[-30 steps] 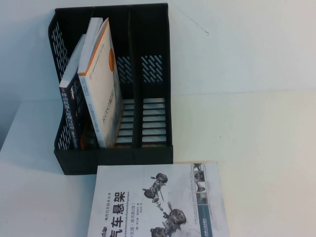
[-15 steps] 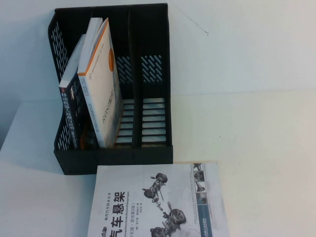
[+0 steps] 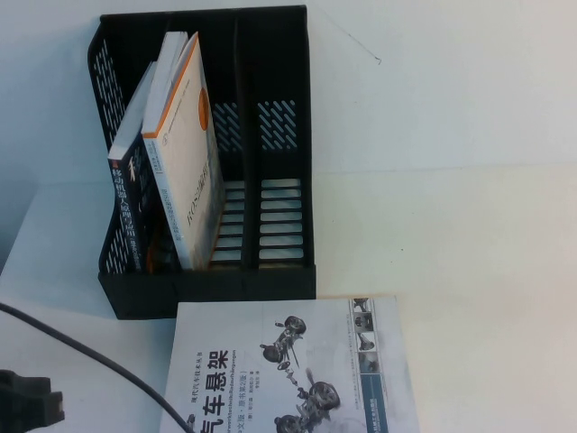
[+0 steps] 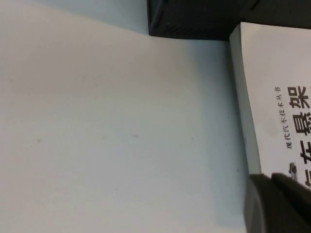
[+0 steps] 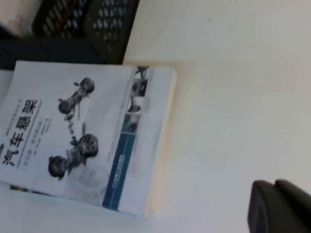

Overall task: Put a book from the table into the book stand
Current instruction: Push book with right arm

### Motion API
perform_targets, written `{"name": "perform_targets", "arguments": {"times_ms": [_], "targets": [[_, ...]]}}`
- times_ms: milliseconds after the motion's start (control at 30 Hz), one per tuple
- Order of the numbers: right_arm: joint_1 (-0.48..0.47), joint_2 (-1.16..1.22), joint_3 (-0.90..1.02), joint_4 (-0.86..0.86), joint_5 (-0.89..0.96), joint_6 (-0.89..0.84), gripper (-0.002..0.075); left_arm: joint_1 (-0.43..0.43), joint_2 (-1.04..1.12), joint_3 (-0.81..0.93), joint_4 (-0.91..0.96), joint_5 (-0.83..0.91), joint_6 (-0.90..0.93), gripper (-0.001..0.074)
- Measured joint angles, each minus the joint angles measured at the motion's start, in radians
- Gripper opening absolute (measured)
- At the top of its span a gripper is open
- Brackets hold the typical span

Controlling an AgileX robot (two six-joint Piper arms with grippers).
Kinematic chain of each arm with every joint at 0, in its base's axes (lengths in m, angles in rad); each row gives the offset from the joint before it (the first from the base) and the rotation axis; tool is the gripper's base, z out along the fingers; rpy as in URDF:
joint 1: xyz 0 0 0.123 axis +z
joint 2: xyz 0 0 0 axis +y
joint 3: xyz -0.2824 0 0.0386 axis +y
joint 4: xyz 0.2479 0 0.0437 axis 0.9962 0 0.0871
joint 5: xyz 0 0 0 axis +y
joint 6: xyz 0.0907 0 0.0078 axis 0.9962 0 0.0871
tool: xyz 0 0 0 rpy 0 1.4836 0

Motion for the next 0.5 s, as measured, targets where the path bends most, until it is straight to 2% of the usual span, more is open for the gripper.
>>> {"name": "perform_targets", "arguments": {"times_ms": [233, 500], "targets": [[0.017, 0.308, 0.000, 0.199, -0.046, -0.215, 0.0008, 0.000, 0.116, -0.027, -0.119, 0.002, 0.038, -0.0003], [0.234, 0.596, -0.020, 0.216, -0.204, -0.250, 0.0008, 0.000, 0.189, -0.027, -0.364, 0.022, 0.254, -0.0003]]}}
